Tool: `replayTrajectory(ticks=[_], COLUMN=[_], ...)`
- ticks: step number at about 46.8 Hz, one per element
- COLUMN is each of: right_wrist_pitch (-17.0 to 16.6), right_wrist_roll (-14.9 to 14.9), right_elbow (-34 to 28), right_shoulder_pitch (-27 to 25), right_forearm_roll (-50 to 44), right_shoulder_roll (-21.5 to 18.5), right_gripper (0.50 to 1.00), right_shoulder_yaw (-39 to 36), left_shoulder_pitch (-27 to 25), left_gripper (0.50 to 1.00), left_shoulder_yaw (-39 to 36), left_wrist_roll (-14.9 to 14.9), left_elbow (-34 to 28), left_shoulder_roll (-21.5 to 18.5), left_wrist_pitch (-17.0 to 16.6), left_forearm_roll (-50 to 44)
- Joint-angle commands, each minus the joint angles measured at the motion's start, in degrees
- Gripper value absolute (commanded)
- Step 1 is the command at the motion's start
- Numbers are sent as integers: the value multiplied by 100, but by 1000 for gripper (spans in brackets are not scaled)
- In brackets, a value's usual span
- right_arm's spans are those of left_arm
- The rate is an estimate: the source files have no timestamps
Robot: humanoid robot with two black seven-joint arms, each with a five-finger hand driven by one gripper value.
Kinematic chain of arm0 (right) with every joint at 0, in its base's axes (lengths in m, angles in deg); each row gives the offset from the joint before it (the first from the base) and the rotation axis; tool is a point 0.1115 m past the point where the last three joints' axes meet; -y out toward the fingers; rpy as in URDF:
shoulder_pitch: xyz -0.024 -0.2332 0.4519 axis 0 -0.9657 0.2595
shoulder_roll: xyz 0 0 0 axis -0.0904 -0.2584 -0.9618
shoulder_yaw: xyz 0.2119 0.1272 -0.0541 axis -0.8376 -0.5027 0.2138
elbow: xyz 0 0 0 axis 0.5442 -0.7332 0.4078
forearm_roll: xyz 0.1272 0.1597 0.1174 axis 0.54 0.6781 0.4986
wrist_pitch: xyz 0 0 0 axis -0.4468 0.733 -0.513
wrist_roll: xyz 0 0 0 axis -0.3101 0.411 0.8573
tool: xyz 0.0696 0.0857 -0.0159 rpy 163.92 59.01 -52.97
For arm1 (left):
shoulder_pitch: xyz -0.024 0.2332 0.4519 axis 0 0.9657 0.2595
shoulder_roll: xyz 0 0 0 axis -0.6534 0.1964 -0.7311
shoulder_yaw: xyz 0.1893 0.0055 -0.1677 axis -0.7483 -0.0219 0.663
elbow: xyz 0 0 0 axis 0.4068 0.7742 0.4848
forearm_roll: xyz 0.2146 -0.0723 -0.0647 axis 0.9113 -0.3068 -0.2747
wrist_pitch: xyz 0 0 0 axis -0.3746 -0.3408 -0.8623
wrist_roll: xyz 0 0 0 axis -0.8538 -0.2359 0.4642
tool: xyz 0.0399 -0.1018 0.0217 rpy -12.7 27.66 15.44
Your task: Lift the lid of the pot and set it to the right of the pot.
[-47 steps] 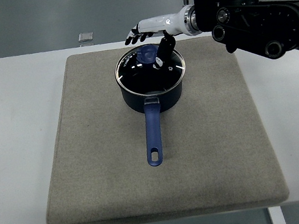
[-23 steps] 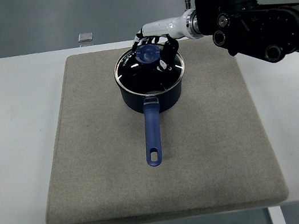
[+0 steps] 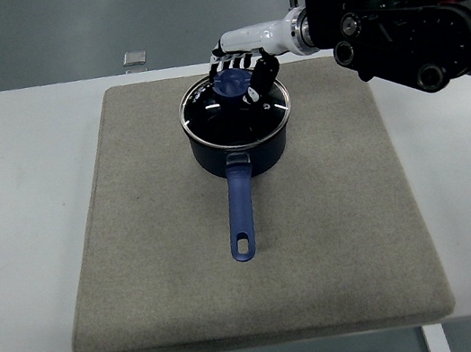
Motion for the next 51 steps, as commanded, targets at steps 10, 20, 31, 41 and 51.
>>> replayTrajectory(ticks=[10, 20, 31, 41, 51], right_wrist_pitch=[-56, -117, -117, -170, -170], right_wrist_roll=[-1, -1, -1, -9, -27], right_elbow=[26, 26, 17, 17, 17], right_shoulder_pitch=[32, 67, 234, 314, 305], right_forearm_roll=[1, 1, 1, 10, 10], right_shoulder_roll=[0, 9, 70, 334, 677], right_gripper=[595, 537, 531, 517, 517], right_shoulder_yaw=[8, 17, 78, 113, 122], left_shoulder_pitch=[0, 0, 0, 0, 8], left_gripper=[1000, 1000, 1000, 1000, 1000], left_shoulder_yaw=[0, 0, -8, 0, -8], left_wrist_roll=[0, 0, 0, 0, 8], left_elbow=[0, 0, 0, 0, 0], left_shoulder_roll=[0, 0, 0, 0, 0], left_wrist_pitch=[-2, -2, 7, 7, -2], left_forearm_roll=[0, 0, 0, 0, 0])
